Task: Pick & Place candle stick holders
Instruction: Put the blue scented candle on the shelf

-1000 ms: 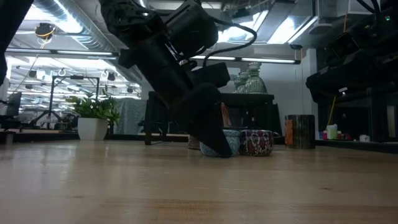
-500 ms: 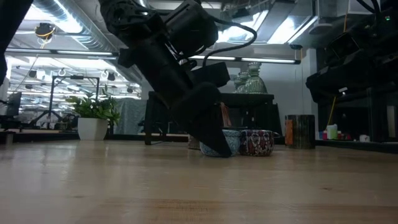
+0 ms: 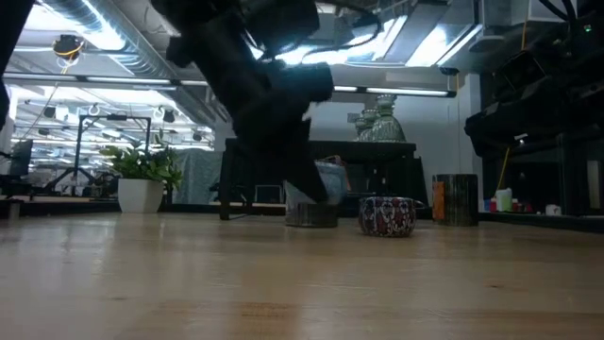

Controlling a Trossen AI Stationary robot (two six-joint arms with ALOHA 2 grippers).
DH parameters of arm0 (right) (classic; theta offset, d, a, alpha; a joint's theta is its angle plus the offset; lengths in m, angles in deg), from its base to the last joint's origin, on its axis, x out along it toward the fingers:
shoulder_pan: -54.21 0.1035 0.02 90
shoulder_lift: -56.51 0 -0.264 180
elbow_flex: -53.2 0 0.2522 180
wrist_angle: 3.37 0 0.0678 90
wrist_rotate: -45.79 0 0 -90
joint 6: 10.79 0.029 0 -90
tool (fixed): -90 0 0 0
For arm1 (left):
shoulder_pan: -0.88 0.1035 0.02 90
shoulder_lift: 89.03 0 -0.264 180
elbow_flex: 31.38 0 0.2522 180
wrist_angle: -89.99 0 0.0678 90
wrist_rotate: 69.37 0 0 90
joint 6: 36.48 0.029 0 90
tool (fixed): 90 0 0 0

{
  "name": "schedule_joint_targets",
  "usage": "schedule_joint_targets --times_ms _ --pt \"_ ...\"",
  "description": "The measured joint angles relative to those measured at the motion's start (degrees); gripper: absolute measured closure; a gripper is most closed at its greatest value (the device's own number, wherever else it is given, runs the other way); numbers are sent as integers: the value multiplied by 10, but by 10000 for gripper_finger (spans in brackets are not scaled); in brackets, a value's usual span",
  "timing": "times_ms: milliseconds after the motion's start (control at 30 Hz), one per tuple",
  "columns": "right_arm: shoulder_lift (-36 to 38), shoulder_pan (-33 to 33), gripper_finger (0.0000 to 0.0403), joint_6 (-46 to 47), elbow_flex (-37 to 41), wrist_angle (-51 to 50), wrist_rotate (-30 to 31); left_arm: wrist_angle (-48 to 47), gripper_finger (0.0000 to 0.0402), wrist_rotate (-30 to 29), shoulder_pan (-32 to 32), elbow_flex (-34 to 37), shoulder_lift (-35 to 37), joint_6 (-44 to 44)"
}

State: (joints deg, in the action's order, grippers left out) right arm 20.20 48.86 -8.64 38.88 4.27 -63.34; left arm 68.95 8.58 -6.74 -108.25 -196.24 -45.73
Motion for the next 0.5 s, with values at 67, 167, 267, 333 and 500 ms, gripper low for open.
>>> schedule_joint_targets --times_ms 67,167,267,333,500 --pt "0 0 271 0 0 0 0 -20 110 -7 -2 0 20 8" --pt "0 0 271 0 0 -4 0 -36 110 -20 -3 0 49 24" --pt "0 0 271 0 0 -7 0 -62 110 -25 -6 0 80 30" --pt "0 0 271 0 0 -7 0 -70 110 -28 -6 0 105 39" --pt "0 0 271 0 0 -7 0 -110 110 -37 -7 0 170 46"
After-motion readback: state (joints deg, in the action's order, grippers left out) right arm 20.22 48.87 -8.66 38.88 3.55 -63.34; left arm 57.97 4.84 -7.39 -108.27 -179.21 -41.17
